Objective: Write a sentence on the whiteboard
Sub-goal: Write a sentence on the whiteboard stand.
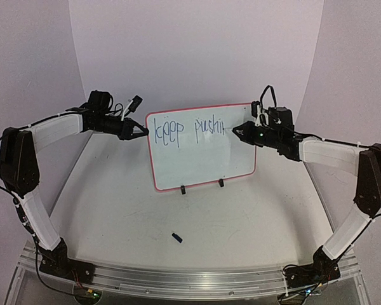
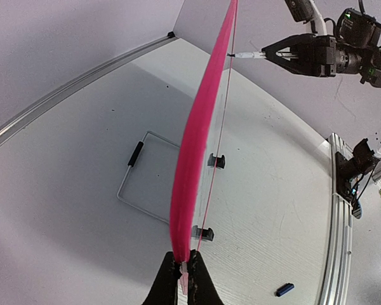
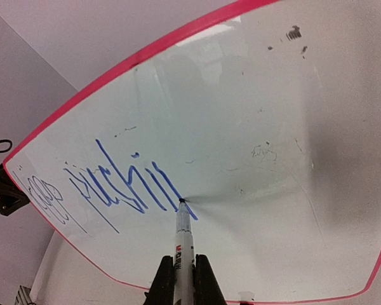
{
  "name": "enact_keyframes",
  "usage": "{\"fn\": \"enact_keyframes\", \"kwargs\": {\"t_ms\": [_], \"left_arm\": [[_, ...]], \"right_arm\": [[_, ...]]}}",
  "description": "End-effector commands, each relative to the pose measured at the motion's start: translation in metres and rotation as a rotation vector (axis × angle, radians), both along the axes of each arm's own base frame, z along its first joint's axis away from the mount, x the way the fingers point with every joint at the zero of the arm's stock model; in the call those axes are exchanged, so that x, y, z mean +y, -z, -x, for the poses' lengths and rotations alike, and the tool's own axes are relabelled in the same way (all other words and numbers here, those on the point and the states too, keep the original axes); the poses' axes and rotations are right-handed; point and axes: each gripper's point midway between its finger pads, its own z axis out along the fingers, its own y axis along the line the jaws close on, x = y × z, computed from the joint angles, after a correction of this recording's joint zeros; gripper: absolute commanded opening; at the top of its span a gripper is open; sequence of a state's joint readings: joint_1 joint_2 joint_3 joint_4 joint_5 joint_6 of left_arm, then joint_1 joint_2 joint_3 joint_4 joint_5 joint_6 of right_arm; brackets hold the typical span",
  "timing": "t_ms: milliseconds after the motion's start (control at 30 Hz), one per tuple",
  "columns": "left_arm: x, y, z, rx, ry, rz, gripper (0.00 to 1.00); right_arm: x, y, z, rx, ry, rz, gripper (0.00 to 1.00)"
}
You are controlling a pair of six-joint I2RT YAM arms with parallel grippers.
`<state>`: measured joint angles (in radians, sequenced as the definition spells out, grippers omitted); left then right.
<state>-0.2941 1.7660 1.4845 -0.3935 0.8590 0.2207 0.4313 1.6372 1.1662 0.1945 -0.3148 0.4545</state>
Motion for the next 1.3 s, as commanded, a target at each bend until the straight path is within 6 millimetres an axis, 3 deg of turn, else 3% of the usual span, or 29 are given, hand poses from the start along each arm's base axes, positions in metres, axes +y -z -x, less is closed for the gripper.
{"fn": "enact_keyframes", "kwargs": {"t_ms": [0,500,967,1100,1267], "left_arm": [[-0.007,0.000,0.014,0.022,0.026,-0.029,0.00],[-0.007,-0.001,0.014,0.020,0.025,-0.030,0.00],[-0.007,-0.002,0.015,0.018,0.027,-0.029,0.00],[-0.008,-0.003,0.016,0.017,0.029,-0.028,0.00],[-0.008,-0.002,0.016,0.017,0.029,-0.029,0.00]], "right_arm": [[-0.003,-0.058,-0.007,-0.131,0.025,-0.057,0.00],[-0.018,-0.050,-0.009,-0.126,0.106,-0.031,0.00],[-0.020,-0.009,0.004,-0.030,0.093,-0.017,0.00],[-0.021,-0.014,0.007,-0.038,0.090,-0.021,0.00],[-0.022,-0.043,0.015,-0.092,0.076,-0.049,0.00]]}}
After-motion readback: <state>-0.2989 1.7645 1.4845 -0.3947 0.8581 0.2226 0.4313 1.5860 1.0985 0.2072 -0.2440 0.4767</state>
